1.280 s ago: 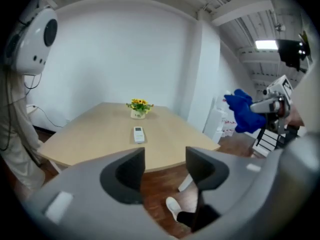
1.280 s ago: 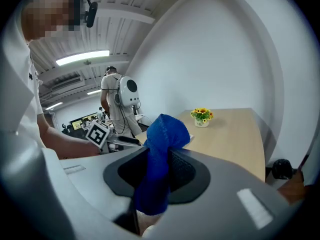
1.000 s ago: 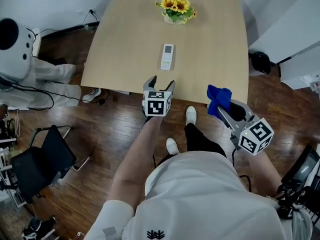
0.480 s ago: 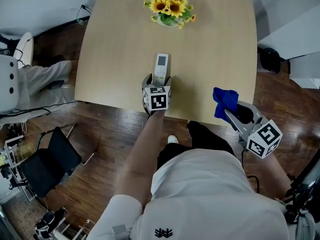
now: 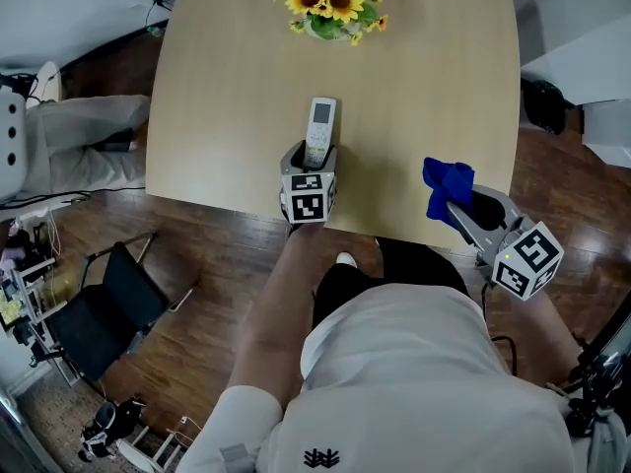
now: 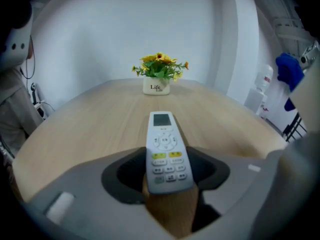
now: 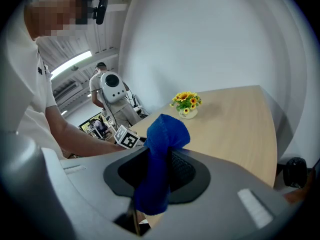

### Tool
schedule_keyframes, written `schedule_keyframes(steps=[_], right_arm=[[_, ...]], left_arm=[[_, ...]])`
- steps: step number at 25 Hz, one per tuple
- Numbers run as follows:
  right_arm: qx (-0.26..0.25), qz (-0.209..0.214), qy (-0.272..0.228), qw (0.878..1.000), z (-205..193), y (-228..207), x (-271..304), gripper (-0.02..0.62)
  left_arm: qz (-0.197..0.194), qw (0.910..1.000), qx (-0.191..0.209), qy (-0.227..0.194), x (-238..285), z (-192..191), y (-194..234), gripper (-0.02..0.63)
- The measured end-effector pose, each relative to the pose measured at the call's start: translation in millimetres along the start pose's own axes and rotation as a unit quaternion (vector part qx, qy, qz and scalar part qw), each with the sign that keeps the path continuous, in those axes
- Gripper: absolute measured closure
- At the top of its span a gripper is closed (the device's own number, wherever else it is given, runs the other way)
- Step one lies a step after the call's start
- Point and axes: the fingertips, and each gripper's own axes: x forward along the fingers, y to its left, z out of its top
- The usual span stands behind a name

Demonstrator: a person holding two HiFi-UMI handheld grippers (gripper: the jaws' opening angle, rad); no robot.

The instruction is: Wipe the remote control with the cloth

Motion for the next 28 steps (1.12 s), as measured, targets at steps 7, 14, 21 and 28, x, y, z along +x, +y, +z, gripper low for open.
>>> schedule_keyframes(steps=[7, 14, 21, 28], right_arm=[[-0.021, 0.001, -0.027, 0.999, 20, 25, -3, 0.494], [-0.05, -0.007, -0.06, 0.997, 71, 35, 26, 0.497], [-0.089, 0.039, -0.116, 0.988, 132, 126, 72, 0.499], [-0.077, 0.084, -0.076, 0.991, 119, 187, 151, 0.5]], left_arm=[[-0.043, 0.9949, 0.08, -0.044, -59, 24, -22, 0.337], [-0.125, 0.9774, 0.149, -0.083, -102, 67, -43, 0.337], [-0.206, 0.9426, 0.242, -0.101, -147, 92, -64, 0.337], [-0.246, 0.91, 0.315, -0.112, -173, 97, -57, 0.337]])
